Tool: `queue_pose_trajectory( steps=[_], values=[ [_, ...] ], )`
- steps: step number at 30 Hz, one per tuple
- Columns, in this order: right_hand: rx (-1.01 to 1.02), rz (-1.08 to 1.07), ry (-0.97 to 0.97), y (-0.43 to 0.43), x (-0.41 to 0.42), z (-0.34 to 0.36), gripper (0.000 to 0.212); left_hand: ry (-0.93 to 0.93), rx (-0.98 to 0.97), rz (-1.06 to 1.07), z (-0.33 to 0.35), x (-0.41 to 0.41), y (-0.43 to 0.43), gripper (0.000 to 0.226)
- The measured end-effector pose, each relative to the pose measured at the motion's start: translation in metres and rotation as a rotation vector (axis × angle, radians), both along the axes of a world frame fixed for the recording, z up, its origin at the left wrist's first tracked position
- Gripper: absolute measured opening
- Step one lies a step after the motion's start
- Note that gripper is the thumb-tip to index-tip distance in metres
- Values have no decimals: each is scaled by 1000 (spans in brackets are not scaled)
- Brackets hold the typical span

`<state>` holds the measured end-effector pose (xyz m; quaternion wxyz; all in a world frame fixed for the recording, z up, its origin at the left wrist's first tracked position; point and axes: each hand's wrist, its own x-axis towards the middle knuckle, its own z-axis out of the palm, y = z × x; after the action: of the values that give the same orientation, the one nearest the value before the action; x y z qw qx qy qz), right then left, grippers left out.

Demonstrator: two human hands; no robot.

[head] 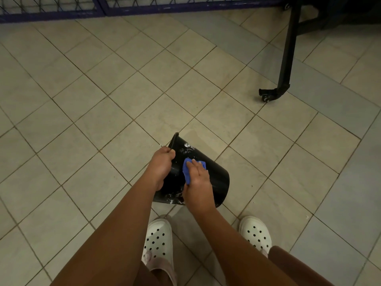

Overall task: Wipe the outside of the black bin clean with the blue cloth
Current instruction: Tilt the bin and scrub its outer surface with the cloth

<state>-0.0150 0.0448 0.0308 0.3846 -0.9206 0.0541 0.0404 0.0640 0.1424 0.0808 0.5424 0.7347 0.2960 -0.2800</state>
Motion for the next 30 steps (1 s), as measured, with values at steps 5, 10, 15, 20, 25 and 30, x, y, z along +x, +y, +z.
queue_pose_trajectory(
  steps=[5, 10, 15, 20, 25, 30],
  values=[
    [-93, 102, -110, 25, -29, 3, 74, 14, 3, 47, -2, -2, 1, 22],
    [-36, 128, -148, 14, 5, 1, 61, 3, -40, 61, -5, -1, -1, 22],
    [-51, 4, -43, -6, 1, -2, 60, 4, -25, 59, -4, -4, -3, 23],
    [-32, 165, -134, 18, -5, 4, 63, -1, -24, 45, -1, -4, 3, 22],
    [40, 210, -173, 1, 13, 8, 56, 36, -72, -26, 6, -5, 18, 18],
    [161, 168, -77, 10, 0, 9, 48, 141, -141, 92, 17, -14, 28, 34]
  ],
)
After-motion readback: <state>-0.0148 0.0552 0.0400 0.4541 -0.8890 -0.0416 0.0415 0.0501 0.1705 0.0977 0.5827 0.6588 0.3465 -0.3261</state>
